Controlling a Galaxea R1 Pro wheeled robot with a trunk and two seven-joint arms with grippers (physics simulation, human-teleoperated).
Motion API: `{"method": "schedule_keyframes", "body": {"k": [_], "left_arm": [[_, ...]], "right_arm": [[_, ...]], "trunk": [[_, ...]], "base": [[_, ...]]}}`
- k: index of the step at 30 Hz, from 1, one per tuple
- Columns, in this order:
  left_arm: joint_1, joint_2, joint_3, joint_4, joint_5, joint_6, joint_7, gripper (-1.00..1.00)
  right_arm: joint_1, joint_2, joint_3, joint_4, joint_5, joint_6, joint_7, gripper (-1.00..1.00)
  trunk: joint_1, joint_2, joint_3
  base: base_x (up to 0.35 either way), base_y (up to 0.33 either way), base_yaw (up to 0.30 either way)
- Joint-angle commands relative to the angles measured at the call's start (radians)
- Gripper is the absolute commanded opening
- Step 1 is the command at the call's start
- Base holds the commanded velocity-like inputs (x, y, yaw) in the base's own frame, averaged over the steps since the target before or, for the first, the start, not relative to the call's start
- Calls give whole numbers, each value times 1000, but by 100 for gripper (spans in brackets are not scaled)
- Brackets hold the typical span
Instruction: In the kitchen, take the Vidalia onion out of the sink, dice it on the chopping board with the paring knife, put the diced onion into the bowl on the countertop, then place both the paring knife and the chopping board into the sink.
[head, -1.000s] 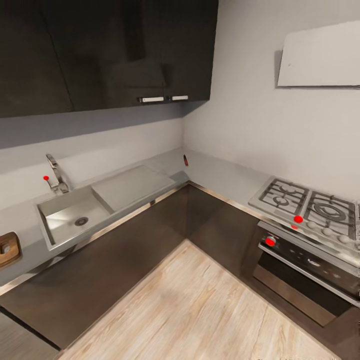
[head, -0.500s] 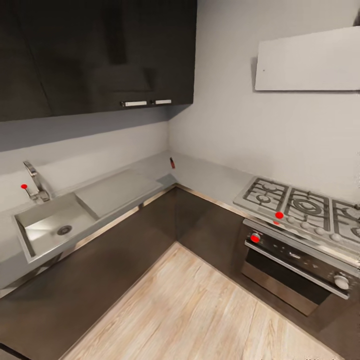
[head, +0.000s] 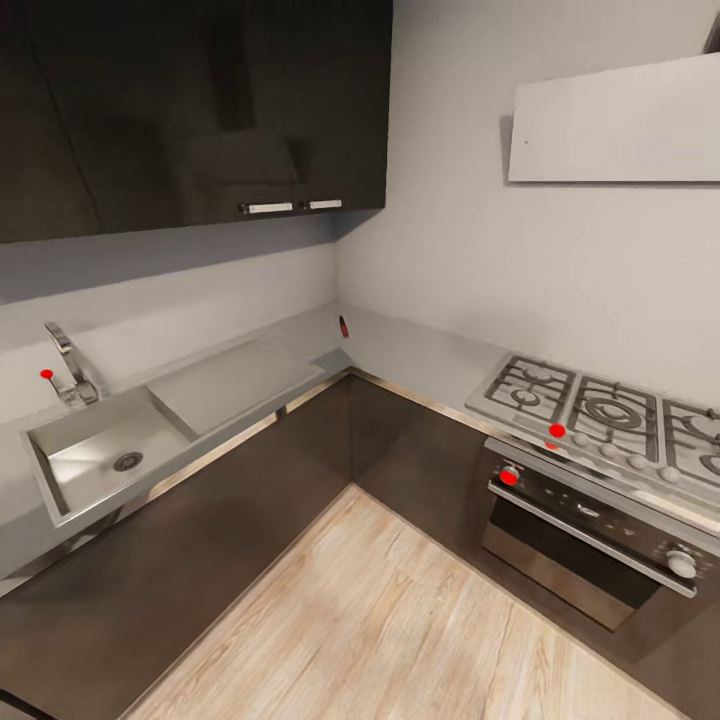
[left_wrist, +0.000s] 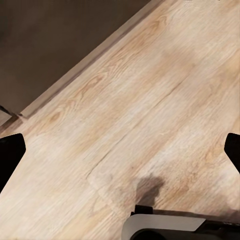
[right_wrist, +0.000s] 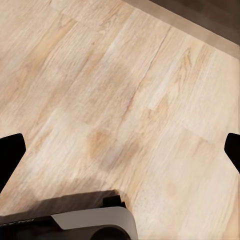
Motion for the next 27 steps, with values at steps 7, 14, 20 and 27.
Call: {"method": "schedule_keyframes", "body": {"k": [7, 14, 20, 27], "left_arm": [[0, 1, -8, -7, 6, -3, 8, 100], [0, 4, -6, -14, 8, -8, 16, 100], [1, -2, -1, -37, 5, -55, 10, 100], [229, -118, 317, -275, -119, -170, -90, 100]], "right_arm": [[0, 0, 8, 1, 0, -1, -9, 100], [0, 0, 8, 1, -1, -1, -9, 100], [0, 0, 8, 1, 0, -1, -9, 100], [0, 0, 8, 1, 0, -1, -9, 100]], "trunk": [[1, -2, -2], [1, -2, -2], [1, -2, -2], [1, -2, -2]], "base": [[0, 0, 0], [0, 0, 0], [0, 0, 0], [0, 0, 0]]}}
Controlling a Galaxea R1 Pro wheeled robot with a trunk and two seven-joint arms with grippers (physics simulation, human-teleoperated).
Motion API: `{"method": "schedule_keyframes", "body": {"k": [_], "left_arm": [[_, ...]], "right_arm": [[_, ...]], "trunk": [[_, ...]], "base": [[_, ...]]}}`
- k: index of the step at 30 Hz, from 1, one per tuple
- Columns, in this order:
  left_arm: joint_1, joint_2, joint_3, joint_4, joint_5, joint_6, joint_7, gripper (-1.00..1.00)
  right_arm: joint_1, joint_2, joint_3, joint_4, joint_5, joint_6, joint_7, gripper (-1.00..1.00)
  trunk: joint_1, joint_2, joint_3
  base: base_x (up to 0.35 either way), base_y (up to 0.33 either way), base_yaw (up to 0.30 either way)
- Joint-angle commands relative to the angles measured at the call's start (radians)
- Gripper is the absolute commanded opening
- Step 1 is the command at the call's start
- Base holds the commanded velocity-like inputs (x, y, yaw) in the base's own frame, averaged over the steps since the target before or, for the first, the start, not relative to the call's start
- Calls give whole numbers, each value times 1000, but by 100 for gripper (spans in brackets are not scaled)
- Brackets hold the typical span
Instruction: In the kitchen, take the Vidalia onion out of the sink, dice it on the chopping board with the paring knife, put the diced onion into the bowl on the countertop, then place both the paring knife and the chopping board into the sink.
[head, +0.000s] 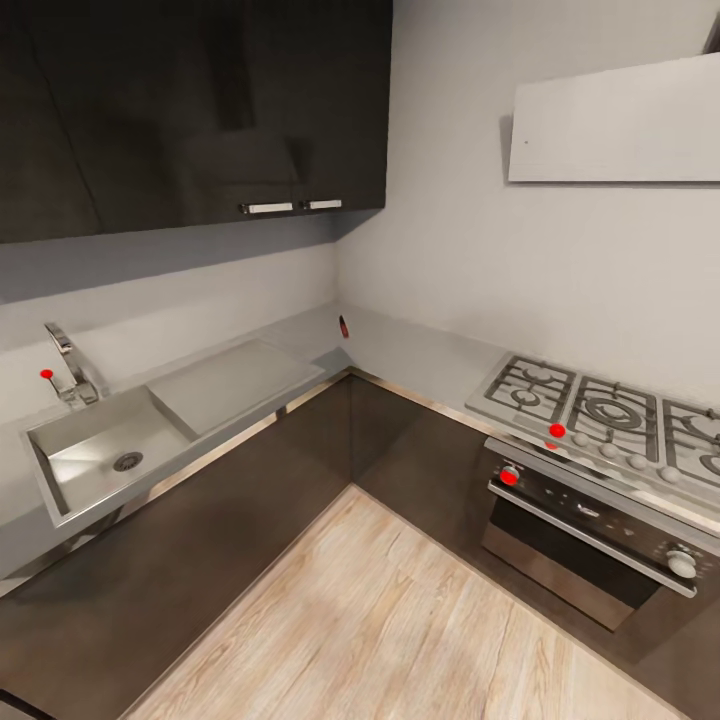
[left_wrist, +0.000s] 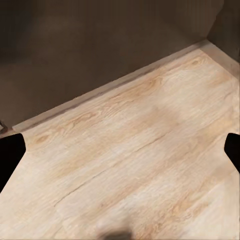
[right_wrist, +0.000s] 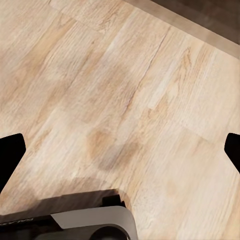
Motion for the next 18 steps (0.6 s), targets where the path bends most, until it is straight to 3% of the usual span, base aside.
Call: {"method": "schedule_keyframes", "body": {"k": [1, 3, 6, 10, 18], "left_arm": [[20, -8, 24, -23, -26, -8, -11, 100], [83, -60, 151, -92, -136, -26, -92, 100], [107, -107, 244, -116, -221, -57, -140, 100], [114, -97, 277, -113, -257, -114, -151, 100], [116, -90, 280, -73, -262, -127, -153, 100]], "right_arm": [[-1, -1, 9, -1, -1, -1, -9, 100], [0, -1, 9, -1, -1, -1, -9, 100], [0, -1, 9, -1, 0, -1, -9, 100], [-1, -1, 9, -1, 0, -1, -9, 100], [0, -1, 9, -1, 0, -1, -9, 100]], "trunk": [[1, -2, -2], [1, -2, -2], [1, -2, -2], [1, -2, -2], [1, -2, -2]], "base": [[0, 0, 0], [0, 0, 0], [0, 0, 0], [0, 0, 0], [0, 0, 0]]}}
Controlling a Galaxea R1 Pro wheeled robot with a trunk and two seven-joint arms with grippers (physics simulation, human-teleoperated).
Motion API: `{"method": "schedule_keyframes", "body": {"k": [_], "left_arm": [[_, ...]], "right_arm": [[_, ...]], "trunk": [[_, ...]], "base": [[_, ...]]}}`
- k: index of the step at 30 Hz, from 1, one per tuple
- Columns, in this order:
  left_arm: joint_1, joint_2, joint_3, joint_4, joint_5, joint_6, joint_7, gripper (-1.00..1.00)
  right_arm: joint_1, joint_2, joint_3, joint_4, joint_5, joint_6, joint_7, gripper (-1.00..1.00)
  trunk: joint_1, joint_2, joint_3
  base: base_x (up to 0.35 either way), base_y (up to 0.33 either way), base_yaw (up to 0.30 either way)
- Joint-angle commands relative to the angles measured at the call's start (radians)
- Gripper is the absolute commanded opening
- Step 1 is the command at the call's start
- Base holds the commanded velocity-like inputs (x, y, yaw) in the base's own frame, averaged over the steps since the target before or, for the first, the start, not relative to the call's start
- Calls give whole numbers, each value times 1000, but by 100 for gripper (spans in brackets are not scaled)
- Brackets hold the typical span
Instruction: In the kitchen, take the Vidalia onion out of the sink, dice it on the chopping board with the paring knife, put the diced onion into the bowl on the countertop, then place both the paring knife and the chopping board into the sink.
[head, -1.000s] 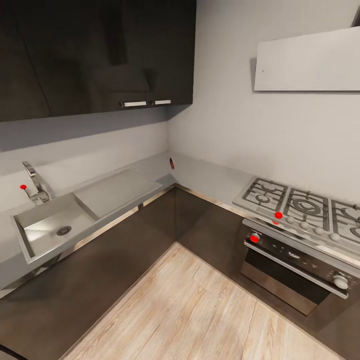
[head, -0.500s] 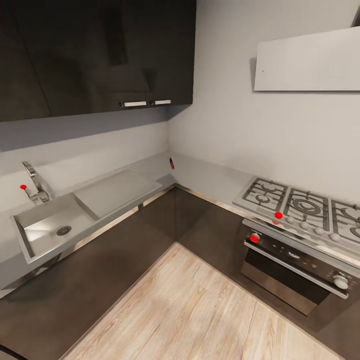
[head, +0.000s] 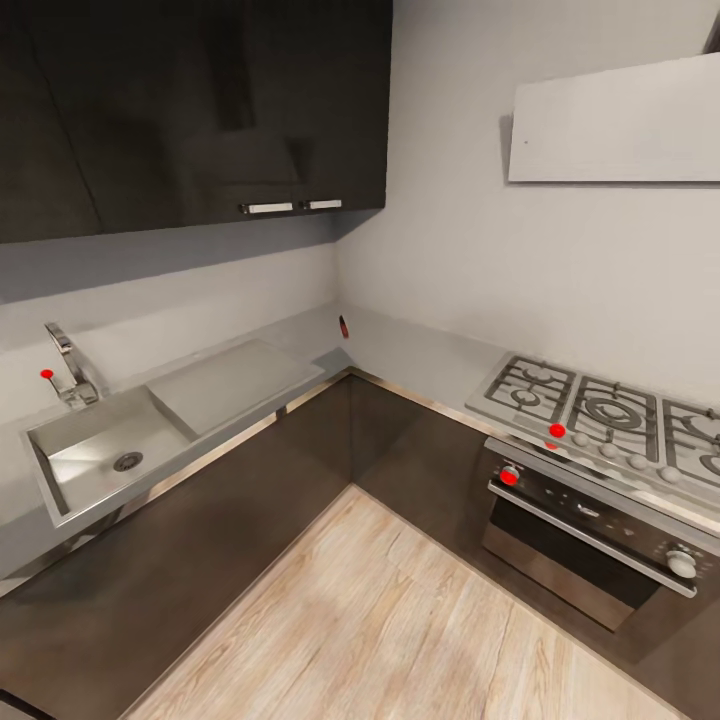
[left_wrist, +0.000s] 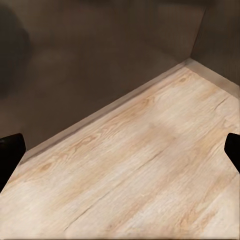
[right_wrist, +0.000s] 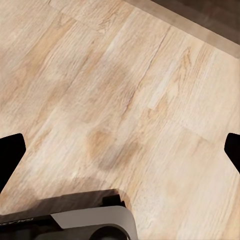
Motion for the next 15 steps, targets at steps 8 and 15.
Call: {"method": "schedule_keyframes", "body": {"k": [8, 15], "left_arm": [[0, -1, 1, 3, 2, -1, 0, 100], [0, 0, 1, 2, 2, -1, -1, 100]], "right_arm": [[-1, -1, 9, -1, 0, -1, -9, 100], [-1, 18, 9, -1, -2, -1, -5, 100]], "trunk": [[1, -2, -2], [1, -2, -2]], "base": [[0, 0, 0], [0, 0, 0]]}}
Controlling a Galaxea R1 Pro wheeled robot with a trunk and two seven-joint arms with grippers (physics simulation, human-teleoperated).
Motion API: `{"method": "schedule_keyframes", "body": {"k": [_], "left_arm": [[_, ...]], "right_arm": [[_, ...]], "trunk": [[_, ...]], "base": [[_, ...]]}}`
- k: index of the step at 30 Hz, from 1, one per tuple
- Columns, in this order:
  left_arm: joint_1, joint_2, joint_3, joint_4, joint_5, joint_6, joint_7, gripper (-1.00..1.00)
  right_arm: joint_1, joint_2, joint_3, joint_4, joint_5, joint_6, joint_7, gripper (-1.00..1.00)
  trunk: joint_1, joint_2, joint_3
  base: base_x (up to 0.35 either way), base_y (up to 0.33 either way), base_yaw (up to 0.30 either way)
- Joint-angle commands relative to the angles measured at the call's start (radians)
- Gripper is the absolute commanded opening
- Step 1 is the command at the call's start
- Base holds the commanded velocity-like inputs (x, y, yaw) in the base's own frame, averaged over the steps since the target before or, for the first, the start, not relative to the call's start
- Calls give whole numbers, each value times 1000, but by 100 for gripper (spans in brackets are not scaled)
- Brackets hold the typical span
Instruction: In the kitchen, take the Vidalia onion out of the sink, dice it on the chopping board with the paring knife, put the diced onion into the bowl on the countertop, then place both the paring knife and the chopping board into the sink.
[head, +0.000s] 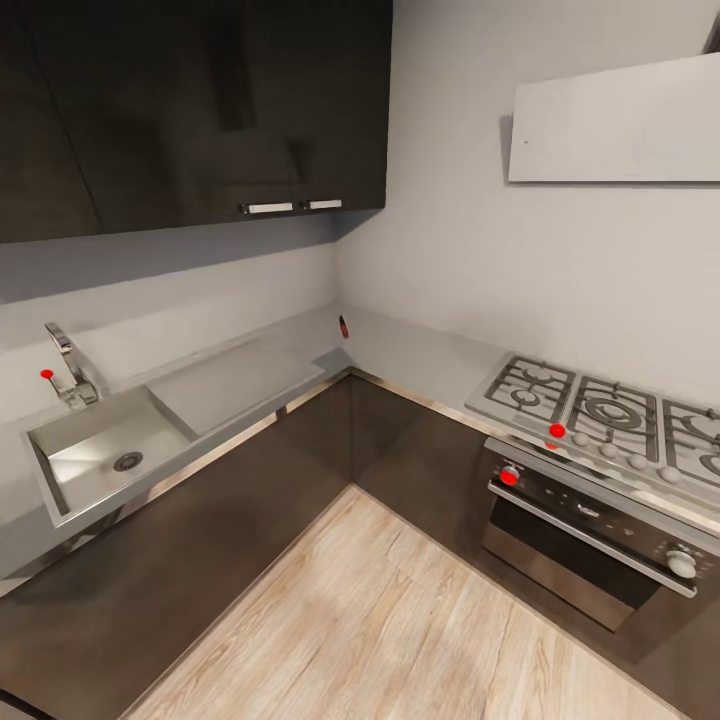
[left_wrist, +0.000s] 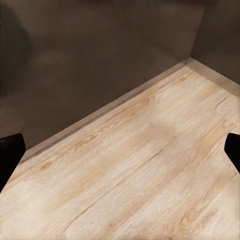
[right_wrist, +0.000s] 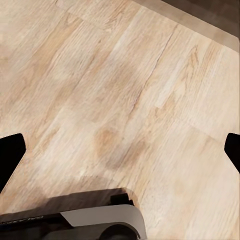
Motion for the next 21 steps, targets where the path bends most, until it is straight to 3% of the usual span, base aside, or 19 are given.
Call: {"method": "schedule_keyframes", "body": {"k": [1, 10, 13, 15, 16, 17, 19, 21], "left_arm": [[0, -1, 1, -1, 2, -1, 0, 100], [0, -2, 1, 1, 2, -1, 0, 100], [0, -2, 2, 13, 2, 0, 0, 100], [0, -2, 2, 20, 2, 0, 1, 100], [0, -2, 2, 23, 1, 0, 1, 100], [0, -2, 2, 24, 1, 0, 1, 100], [0, -2, 3, 28, 2, 0, 1, 100], [0, -2, 3, 35, 2, 1, 0, 100]], "right_arm": [[-1, 4, 8, -1, -1, -1, -11, 100], [-1, 6, 9, -18, 1, -9, -10, 100], [-1, -1, 9, -151, 18, 0, -20, 100], [-1, -4, 9, -279, 71, 52, -41, 100], [-1, -5, 8, -390, 137, 147, -79, 100], [-1, -5, 7, -429, 163, 187, -98, 100], [-1, -2, 4, -624, 282, 392, -222, 100], [-1, 5, 3, -851, 354, 569, -352, 100]], "trunk": [[1, -2, -2], [1, -2, -2], [1, -2, -2], [1, -2, -2], [1, -2, -2], [1, -2, -2], [1, -2, -2], [1, -2, -2]], "base": [[0, 0, 0], [0, 0, 0], [0, 0, 0], [0, 0, 0], [0, 0, 0], [0, 0, 0], [0, 0, 0], [0, 0, 0]]}}
